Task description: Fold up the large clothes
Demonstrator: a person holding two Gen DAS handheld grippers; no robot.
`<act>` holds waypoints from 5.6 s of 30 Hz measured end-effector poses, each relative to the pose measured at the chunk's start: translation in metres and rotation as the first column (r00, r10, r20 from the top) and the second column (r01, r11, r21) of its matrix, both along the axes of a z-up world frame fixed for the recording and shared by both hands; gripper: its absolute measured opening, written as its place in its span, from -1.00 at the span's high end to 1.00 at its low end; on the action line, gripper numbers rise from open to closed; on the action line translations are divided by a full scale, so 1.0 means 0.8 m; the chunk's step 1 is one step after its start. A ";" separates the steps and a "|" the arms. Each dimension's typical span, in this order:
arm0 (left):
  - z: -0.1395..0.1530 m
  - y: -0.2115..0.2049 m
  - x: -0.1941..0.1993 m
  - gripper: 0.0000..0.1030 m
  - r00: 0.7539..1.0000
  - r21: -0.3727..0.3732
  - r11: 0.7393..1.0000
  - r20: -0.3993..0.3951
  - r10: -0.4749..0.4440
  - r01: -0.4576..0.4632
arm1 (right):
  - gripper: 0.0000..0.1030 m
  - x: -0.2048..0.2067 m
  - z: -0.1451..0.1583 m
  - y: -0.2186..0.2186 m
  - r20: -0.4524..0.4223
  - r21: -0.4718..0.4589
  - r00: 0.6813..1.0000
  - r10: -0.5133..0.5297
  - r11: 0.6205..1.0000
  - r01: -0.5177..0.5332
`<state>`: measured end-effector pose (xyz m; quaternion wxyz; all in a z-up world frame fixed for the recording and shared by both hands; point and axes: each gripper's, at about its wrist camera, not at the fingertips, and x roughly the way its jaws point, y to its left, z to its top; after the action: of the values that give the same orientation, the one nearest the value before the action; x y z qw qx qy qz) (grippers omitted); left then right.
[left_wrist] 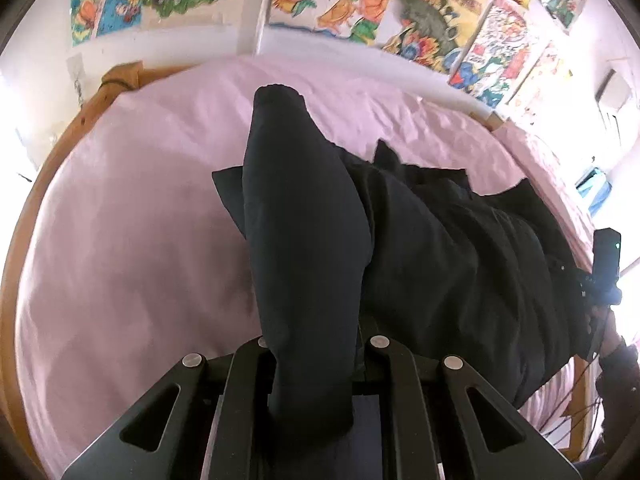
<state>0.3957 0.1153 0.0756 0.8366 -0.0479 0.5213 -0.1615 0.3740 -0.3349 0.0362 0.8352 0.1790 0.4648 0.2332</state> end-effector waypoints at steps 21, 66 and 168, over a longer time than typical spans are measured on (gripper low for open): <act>0.022 -0.017 -0.128 -0.97 0.924 0.214 0.935 0.324 0.204 -0.281 | -1.00 -0.129 0.017 0.054 0.260 -0.497 0.942 -0.214 0.807 0.320; -0.017 -0.075 -0.422 -0.97 0.820 0.153 0.967 0.566 0.083 -0.204 | -1.00 -0.410 0.021 0.199 0.515 -0.232 0.838 -0.182 0.911 0.340; -0.032 -0.059 -0.410 -0.97 0.864 0.206 0.944 0.485 0.132 -0.259 | -1.00 -0.405 0.011 0.186 0.481 -0.215 0.848 -0.222 0.908 0.359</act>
<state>0.0680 0.0677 0.0499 0.9477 0.0511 0.3148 -0.0108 0.0498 -0.1860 0.0451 0.9620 0.0621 0.2578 0.0648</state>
